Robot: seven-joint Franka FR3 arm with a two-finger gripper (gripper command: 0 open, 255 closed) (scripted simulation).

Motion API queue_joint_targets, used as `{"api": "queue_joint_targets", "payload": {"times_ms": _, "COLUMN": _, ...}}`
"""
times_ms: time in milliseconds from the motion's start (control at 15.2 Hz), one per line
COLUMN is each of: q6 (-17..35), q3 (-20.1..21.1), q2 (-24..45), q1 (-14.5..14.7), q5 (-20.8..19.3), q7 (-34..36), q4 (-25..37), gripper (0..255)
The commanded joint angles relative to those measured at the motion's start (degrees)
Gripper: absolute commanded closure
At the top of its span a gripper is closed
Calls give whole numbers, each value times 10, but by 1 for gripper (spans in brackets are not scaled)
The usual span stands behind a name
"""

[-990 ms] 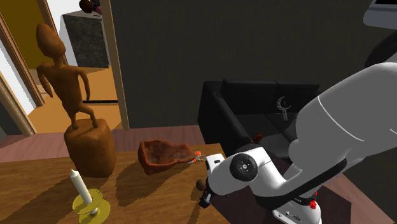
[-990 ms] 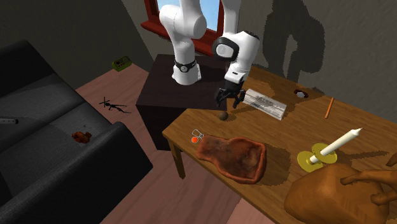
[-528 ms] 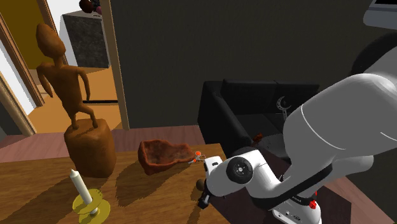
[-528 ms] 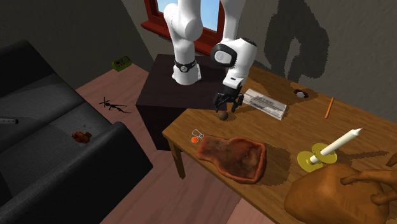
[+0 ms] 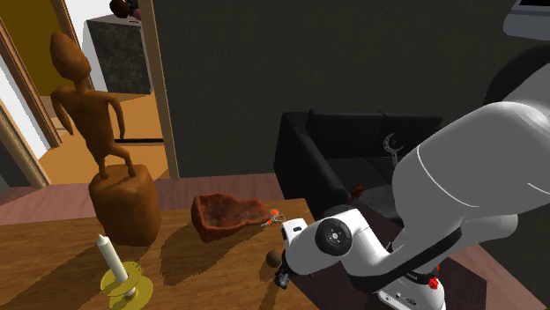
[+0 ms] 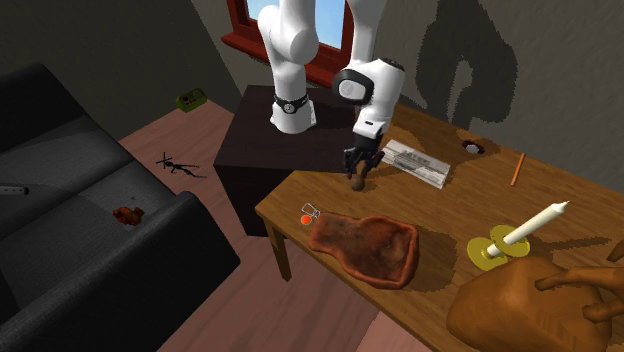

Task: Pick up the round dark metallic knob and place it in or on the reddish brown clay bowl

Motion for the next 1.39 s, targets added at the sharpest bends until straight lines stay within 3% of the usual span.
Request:
{"api": "queue_joint_targets", "payload": {"times_ms": 0, "q6": -13, "q3": 2, "q2": -7, "q1": -7, "q5": 2, "q7": 1, "q4": 0, "gripper": 255}}
{"api": "queue_joint_targets", "payload": {"times_ms": 132, "q6": -3, "q3": 19, "q2": -12, "q1": -27, "q5": 2, "q7": 0, "q4": -1, "gripper": 255}}
{"api": "queue_joint_targets", "payload": {"times_ms": 264, "q6": -3, "q3": 33, "q2": -15, "q1": -26, "q5": 7, "q7": 11, "q4": -1, "gripper": 255}}
{"api": "queue_joint_targets", "payload": {"times_ms": 330, "q6": -13, "q3": -6, "q2": -6, "q1": -1, "q5": 2, "q7": -1, "q4": -2, "gripper": 255}}
{"api": "queue_joint_targets", "payload": {"times_ms": 396, "q6": 19, "q3": 2, "q2": -6, "q1": 6, "q5": 5, "q7": 7, "q4": -5, "gripper": 255}}
{"api": "queue_joint_targets", "payload": {"times_ms": 462, "q6": 19, "q3": 2, "q2": -6, "q1": 5, "q5": 5, "q7": 7, "q4": -5, "gripper": 0}}
{"api": "queue_joint_targets", "payload": {"times_ms": 594, "q6": -43, "q3": -96, "q2": 64, "q1": 42, "q5": -24, "q7": -50, "q4": 16, "gripper": 0}}
{"api": "queue_joint_targets", "payload": {"times_ms": 660, "q6": -77, "q3": -158, "q2": 97, "q1": 77, "q5": -39, "q7": -75, "q4": 31, "gripper": 0}}
{"api": "queue_joint_targets", "payload": {"times_ms": 726, "q6": -111, "q3": -247, "q2": 130, "q1": 143, "q5": -51, "q7": -99, "q4": 48, "gripper": 0}}
{"api": "queue_joint_targets", "payload": {"times_ms": 792, "q6": -128, "q3": -307, "q2": 138, "q1": 196, "q5": -30, "q7": -130, "q4": 57, "gripper": 0}}
{"api": "queue_joint_targets", "payload": {"times_ms": 924, "q6": -110, "q3": -81, "q2": 138, "q1": -38, "q5": -51, "q7": -115, "q4": 61, "gripper": 0}}
{"api": "queue_joint_targets", "payload": {"times_ms": 990, "q6": -97, "q3": -4, "q2": 125, "q1": -111, "q5": -29, "q7": -130, "q4": 61, "gripper": 0}}
{"api": "queue_joint_targets", "payload": {"times_ms": 1056, "q6": -82, "q3": 31, "q2": 104, "q1": -134, "q5": 30, "q7": -172, "q4": 60, "gripper": 0}}
{"api": "queue_joint_targets", "payload": {"times_ms": 1122, "q6": -70, "q3": 75, "q2": 90, "q1": -172, "q5": 60, "q7": -194, "q4": 61, "gripper": 0}}
{"api": "queue_joint_targets", "payload": {"times_ms": 1254, "q6": -49, "q3": 150, "q2": 68, "q1": -238, "q5": 105, "q7": -226, "q4": 64, "gripper": 0}}
{"api": "queue_joint_targets", "payload": {"times_ms": 1320, "q6": -43, "q3": 170, "q2": 62, "q1": -257, "q5": 113, "q7": -232, "q4": 65, "gripper": 0}}
